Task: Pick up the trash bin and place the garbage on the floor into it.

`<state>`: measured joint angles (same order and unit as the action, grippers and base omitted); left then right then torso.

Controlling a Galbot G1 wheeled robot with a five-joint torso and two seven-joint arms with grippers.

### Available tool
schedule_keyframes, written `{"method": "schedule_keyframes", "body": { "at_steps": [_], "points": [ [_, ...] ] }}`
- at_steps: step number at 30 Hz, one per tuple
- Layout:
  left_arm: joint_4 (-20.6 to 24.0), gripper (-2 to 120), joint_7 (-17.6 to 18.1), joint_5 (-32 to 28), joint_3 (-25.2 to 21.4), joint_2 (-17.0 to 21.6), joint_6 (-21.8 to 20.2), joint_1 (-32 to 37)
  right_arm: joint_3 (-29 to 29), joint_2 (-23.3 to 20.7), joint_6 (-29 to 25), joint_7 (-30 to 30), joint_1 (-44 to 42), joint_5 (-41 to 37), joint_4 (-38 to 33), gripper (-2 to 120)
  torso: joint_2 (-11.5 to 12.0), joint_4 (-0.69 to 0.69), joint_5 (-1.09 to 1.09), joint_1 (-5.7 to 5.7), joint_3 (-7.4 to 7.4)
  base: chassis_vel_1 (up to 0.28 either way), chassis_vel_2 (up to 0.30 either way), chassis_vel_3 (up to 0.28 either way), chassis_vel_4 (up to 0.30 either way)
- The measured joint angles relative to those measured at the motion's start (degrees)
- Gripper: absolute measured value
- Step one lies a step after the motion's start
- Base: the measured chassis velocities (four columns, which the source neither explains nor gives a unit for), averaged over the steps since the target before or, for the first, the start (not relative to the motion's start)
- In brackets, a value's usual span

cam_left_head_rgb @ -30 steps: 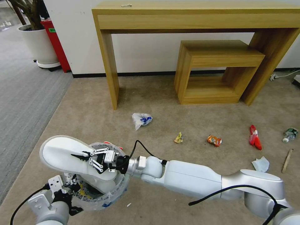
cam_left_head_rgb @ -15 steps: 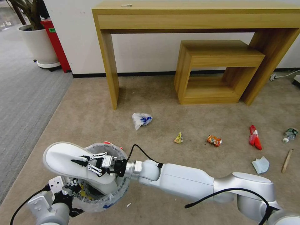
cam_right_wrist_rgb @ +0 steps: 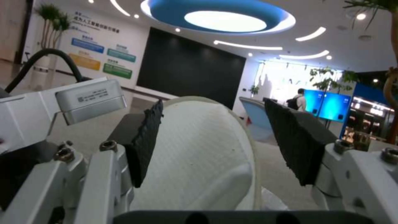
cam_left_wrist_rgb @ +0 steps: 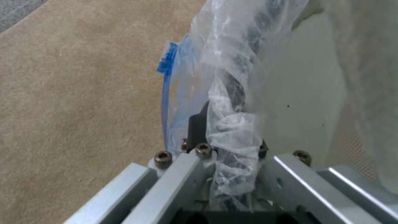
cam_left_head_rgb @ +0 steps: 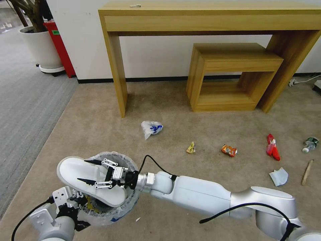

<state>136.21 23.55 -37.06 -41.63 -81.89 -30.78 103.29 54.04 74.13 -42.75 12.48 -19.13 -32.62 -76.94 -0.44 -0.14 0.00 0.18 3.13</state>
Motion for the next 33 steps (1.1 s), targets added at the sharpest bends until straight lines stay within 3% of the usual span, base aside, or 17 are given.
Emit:
{"method": "schedule_keyframes", "body": {
  "at_steps": [19, 26, 33],
  "points": [
    [-0.76, 0, 0.68, -3.24, -1.74, 1.8, -0.7, -2.1, -2.9, -4.09, 0.0, -0.01, 2.04, -0.03, -3.72, 61, -0.01, 0.0, 0.0, 0.01, 0.0, 0.0, 0.0, 0.0, 0.0],
    [-1.21, 0, 0.86, -3.38, -2.24, 2.1, -0.76, -2.82, -2.7, -8.18, 1.1, 1.25, 3.43, -1.02, -6.68, 57, 0.0, 0.01, -0.01, 0.01, 0.0, 0.0, 0.0, 0.0, 0.0],
    [-1.29, 0, 0.91, -3.33, -1.93, 1.56, -0.76, -3.41, -1.2, -14.44, 3.6, 7.9, 6.25, -2.77, -9.83, 55, -0.01, -0.01, -0.01, 0.01, 0.0, 0.0, 0.0, 0.0, 0.0]
  ]
}}
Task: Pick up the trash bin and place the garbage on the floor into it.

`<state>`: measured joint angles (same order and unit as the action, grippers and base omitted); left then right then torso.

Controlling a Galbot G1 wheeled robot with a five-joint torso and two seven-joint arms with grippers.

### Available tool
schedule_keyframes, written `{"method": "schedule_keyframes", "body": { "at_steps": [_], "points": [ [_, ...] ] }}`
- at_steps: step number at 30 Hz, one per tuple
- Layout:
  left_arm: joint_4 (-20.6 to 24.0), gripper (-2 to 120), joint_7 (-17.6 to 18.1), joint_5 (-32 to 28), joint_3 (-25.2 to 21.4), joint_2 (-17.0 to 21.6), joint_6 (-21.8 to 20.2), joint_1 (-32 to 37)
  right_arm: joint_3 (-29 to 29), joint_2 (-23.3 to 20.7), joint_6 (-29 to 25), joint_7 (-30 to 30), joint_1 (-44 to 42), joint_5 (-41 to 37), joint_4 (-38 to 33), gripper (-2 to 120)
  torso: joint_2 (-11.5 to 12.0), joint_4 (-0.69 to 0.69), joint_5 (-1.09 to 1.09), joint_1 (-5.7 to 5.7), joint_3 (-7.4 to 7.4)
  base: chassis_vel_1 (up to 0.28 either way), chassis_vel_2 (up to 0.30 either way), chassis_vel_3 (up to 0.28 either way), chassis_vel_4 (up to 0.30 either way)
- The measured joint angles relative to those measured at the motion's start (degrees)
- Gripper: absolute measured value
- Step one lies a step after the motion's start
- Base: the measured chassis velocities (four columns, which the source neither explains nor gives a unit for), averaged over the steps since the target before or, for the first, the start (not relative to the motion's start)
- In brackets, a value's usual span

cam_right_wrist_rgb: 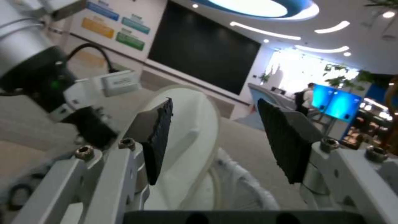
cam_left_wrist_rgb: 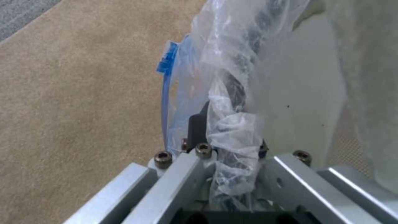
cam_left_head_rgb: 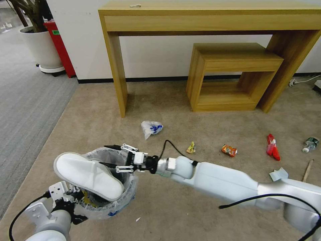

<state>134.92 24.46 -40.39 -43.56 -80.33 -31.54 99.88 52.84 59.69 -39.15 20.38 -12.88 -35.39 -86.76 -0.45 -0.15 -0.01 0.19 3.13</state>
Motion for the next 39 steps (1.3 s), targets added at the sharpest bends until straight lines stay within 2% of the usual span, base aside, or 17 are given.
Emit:
{"method": "schedule_keyframes", "body": {
  "at_steps": [7, 13, 22, 34, 39],
  "points": [
    [-0.12, 0, 0.0, 0.19, 0.35, -0.49, 0.0, -0.5, 2.73, -0.71, 0.38, 4.19, 2.88, -0.85, -1.23, 55, 0.0, 0.01, 0.0, 0.0, 0.0, 0.0, 0.0, 0.0, 0.0],
    [-0.06, 0, 0.01, 0.23, 0.21, -0.79, 0.0, -0.69, 7.24, -0.57, 0.73, 8.74, 8.99, -2.58, -2.08, 55, 0.0, 0.01, 0.02, 0.0, 0.0, 0.0, 0.0, 0.0, 0.0],
    [-0.05, 0, 0.01, 0.14, 0.16, -0.97, 0.05, -1.46, 10.39, -0.68, 1.03, 12.62, 14.84, -5.28, -2.08, 55, 0.0, 0.01, 0.02, -0.01, 0.0, 0.0, 0.0, 0.0, 0.0],
    [-0.13, 0, 0.03, 0.09, 0.74, -1.51, 0.05, -2.12, 11.26, 0.1, 1.17, 12.85, 14.96, -1.18, 1.53, 54, 0.0, 0.01, 0.02, -0.01, 0.0, 0.0, 0.0, 0.0, 0.0],
    [0.74, 0, 0.03, 0.21, 0.87, -2.14, 0.06, -1.63, 12.67, 3.6, 0.72, 14.14, 16.4, -0.28, 3.85, 53, 0.01, 0.0, 0.01, -0.01, 0.0, 0.0, 0.0, 0.0, 0.0]
  ]
}}
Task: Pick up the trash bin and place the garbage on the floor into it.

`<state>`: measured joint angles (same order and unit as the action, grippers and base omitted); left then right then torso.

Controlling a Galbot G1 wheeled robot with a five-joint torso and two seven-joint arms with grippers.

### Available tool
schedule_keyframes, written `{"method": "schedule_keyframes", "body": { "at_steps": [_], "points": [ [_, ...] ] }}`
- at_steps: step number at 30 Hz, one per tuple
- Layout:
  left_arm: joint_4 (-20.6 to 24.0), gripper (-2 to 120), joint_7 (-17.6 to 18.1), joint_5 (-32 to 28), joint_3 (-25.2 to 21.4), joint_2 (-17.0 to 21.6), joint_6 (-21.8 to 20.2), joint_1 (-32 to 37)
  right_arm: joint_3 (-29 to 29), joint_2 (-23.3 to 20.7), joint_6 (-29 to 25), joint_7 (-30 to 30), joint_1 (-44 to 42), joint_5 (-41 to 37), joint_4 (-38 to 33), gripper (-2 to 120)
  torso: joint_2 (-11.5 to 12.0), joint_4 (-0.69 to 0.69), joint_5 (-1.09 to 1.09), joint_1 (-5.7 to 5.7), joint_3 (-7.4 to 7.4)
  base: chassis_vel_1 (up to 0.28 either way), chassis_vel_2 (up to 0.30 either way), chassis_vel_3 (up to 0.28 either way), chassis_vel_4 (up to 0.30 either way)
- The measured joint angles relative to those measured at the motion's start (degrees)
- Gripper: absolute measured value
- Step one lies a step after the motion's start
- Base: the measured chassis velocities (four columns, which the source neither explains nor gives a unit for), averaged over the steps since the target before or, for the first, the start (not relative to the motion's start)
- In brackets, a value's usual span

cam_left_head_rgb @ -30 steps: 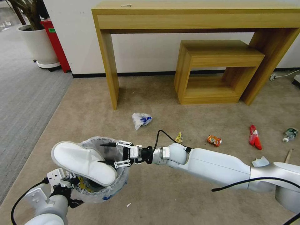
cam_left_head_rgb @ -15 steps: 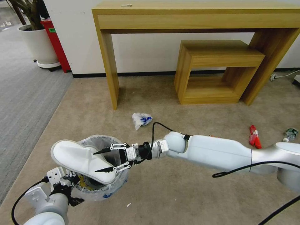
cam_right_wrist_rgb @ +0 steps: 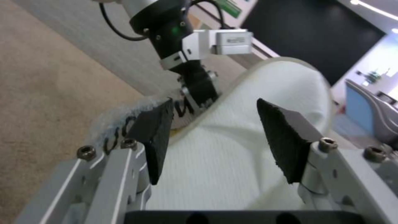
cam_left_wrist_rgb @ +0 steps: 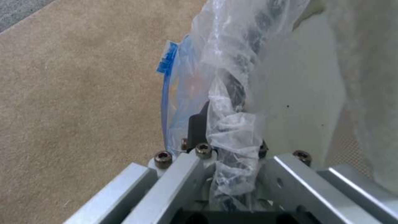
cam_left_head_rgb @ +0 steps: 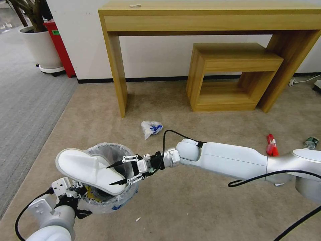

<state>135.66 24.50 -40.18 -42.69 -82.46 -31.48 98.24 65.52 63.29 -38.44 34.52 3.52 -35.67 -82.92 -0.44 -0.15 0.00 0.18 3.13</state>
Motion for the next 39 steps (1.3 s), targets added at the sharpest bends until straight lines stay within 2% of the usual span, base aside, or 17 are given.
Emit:
{"method": "schedule_keyframes", "body": {
  "at_steps": [9, 25, 30, 39],
  "points": [
    [1.56, 0, -0.18, 0.67, -0.15, -0.69, 0.16, 1.35, 1.93, 7.2, -0.27, 1.69, 3.16, -0.09, 3.32, 51, 0.01, 0.02, 0.01, 0.0, 0.0, 0.0, 0.0, 0.0, 0.0],
    [2.82, 0, -0.22, 0.14, -0.63, -0.34, 0.21, 1.95, 2.15, 8.58, -1.56, 4.68, 3.71, 1.53, 6.52, 46, 0.01, 0.0, 0.0, 0.0, 0.0, 0.0, 0.0, 0.0, 0.0],
    [3.48, 0, -0.22, -0.14, -0.45, -0.44, 0.23, 2.26, 1.65, 10.09, -2.75, 6.51, 3.64, 3.11, 9.17, 41, 0.0, 0.0, 0.0, 0.0, 0.0, 0.0, 0.0, 0.0, 0.0],
    [4.18, 0, -0.23, -0.88, -0.9, -0.1, 0.23, 2.89, 0.64, 12.55, -4.33, 9.27, 3.52, 5.78, 14.33, 40, 0.0, 0.01, 0.0, 0.0, 0.0, 0.0, 0.0, 0.0, 0.0]
  ]
}}
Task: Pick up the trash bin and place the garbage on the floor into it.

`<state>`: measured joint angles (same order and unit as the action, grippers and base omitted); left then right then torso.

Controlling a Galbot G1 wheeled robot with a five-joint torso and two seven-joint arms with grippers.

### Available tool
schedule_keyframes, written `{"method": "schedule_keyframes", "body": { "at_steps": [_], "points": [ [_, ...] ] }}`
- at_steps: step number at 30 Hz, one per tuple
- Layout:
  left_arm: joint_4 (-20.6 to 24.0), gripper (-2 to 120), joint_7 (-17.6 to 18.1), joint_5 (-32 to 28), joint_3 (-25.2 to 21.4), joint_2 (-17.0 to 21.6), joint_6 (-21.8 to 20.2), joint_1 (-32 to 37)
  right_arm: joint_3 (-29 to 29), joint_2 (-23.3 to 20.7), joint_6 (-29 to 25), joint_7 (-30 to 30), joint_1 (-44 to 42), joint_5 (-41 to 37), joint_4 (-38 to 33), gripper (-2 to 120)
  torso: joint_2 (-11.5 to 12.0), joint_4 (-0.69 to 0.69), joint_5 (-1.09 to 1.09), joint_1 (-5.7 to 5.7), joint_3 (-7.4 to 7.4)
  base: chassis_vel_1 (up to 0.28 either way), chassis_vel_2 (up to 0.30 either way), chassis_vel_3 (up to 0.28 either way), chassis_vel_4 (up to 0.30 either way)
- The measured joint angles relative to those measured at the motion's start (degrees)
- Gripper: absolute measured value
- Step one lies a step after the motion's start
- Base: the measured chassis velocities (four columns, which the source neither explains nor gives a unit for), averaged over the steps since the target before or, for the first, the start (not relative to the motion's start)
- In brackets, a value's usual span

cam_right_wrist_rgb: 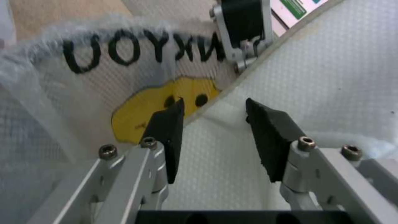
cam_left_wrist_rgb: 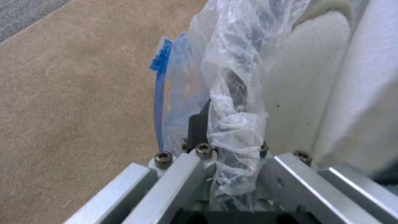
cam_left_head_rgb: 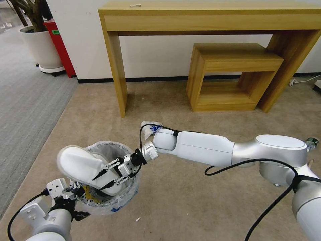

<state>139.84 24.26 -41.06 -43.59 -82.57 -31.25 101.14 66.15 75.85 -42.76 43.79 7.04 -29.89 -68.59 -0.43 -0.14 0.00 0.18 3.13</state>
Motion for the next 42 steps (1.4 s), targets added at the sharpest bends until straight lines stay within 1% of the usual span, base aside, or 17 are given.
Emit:
{"method": "schedule_keyframes", "body": {
  "at_steps": [6, 14, 17, 18, 21, 24, 25, 26, 28, 29, 32, 33, 36, 37, 40, 41, 42],
  "points": [
    [-0.02, 0, 0.07, 0.03, 0.15, -0.03, 0.02, -0.2, -0.76, 0.39, -0.64, 0.13, -0.24, 0.44, 1.33, 38, 0.0, 0.0, 0.0, 0.0, 0.0, 0.0, 0.0, 0.0, 0.0],
    [-2.52, 0, 0.23, -0.27, -0.4, 0.78, 0.03, -1.52, -1.82, -2.41, 1.82, -2.07, -0.15, -4.78, -6.62, 39, -0.01, 0.0, 0.0, 0.0, 0.0, 0.0, 0.0, 0.0, 0.0],
    [-4.24, 0, 0.41, -0.56, -0.5, 1.22, 0.01, -2.33, -2.9, -5.6, 2.68, -3.0, -0.73, -6.71, -10.83, 39, -0.01, 0.01, 0.0, 0.0, 0.0, 0.0, 0.0, 0.0, 0.0],
    [-4.24, 0, 0.41, -0.56, -0.5, 1.22, 0.01, -2.33, -2.9, -5.6, 2.68, -3.0, -0.73, -6.71, -10.83, 39, -0.01, 0.01, 0.0, 0.0, 0.0, 0.0, 0.0, 0.0, 0.0],
    [-5.31, 0, 0.59, -0.83, -0.49, 1.53, -0.03, -2.99, -4.05, -8.58, 2.84, -3.24, -1.4, -7.25, -12.42, 39, -0.01, 0.0, 0.0, 0.0, 0.0, 0.0, 0.0, 0.0, 0.0],
    [-5.9, 0, 0.94, -1.49, -0.58, 1.93, -0.24, -3.53, -7.42, -13.35, 3.19, -5.38, -3.3, -8.62, -14.02, 39, -0.01, -0.01, -0.01, 0.0, 0.0, 0.0, 0.0, 0.0, 0.0],
    [-5.9, 0, 0.94, -1.49, -0.58, 1.93, -0.24, -3.53, -7.42, -13.35, 3.19, -5.38, -3.3, -8.62, -14.02, 39, -0.01, -0.01, -0.01, 0.0, 0.0, 0.0, 0.0, 0.0, 0.0],
    [-5.9, 0, 0.98, -1.51, -0.55, 2.03, -0.26, -3.43, -9.04, -14.92, 3.97, -8.41, -4.44, -9.2, -14.81, 39, -0.01, -0.02, -0.01, 0.0, 0.0, 0.0, 0.0, 0.0, 0.0],
    [-5.8, 0, 0.98, -1.44, -0.33, 2.16, -0.34, -3.05, -12.55, -17.56, 6.07, -19.12, -7.24, -10.95, -16.65, 41, -0.01, 0.01, -0.02, 0.0, 0.0, 0.0, 0.0, 0.0, 0.0],
    [-5.8, 0, 0.98, -1.44, -0.33, 2.16, -0.34, -3.05, -12.55, -17.56, 6.07, -19.12, -7.24, -10.95, -16.65, 41, -0.01, 0.01, -0.02, 0.0, 0.0, 0.0, 0.0, 0.0, 0.0],
    [-5.75, 0, 0.93, -1.17, -0.32, 2.51, -0.35, -2.73, -18.77, -20.44, 10.67, -33.82, -11.74, -14.82, -20.18, 52, -0.01, -0.01, -0.03, 0.0, 0.0, 0.0, 0.0, 0.0, 0.0],
    [-5.75, 0, 0.93, -1.17, -0.32, 2.51, -0.35, -2.73, -18.77, -20.44, 10.67, -33.82, -11.74, -14.82, -20.18, 52, -0.01, -0.01, -0.03, 0.0, 0.0, 0.0, 0.0, 0.0, 0.0],
    [-5.7, 0, 0.71, -0.63, -0.46, 2.76, -0.29, -2.14, -24.3, -22.58, 14.76, -44.88, -15.44, -16.73, -23.17, 67, -0.01, 0.0, -0.02, 0.0, 0.0, 0.0, 0.0, 0.0, 0.0],
    [-5.7, 0, 0.71, -0.63, -0.46, 2.76, -0.29, -2.14, -24.3, -22.58, 14.76, -44.88, -15.44, -16.73, -23.17, 67, -0.01, 0.0, -0.02, 0.0, 0.0, 0.0, 0.0, 0.0, 0.0],
    [-5.78, 0, -0.24, 1.43, -0.55, 2.75, 0.09, -1.58, -29.8, -24.55, 19.43, -55.89, -20.6, -16.52, -25.44, 82, -0.01, 0.0, -0.02, 0.0, -0.01, 0.0, 0.0, 0.0, 0.0],
    [-5.78, 0, -0.24, 1.43, -0.55, 2.75, 0.09, -1.58, -29.8, -24.55, 19.43, -55.89, -20.6, -16.52, -25.44, 82, -0.01, 0.0, -0.02, 0.0, -0.01, 0.0, 0.0, 0.0, 0.0],
    [-5.83, 0, -0.36, 1.69, -0.63, 2.74, 0.13, -1.51, -31.51, -25.14, 20.73, -58.53, -22.34, -15.79, -25.84, 85, -0.01, 0.0, -0.01, 0.0, -0.01, 0.0, 0.0, 0.0, 0.0]
  ]
}}
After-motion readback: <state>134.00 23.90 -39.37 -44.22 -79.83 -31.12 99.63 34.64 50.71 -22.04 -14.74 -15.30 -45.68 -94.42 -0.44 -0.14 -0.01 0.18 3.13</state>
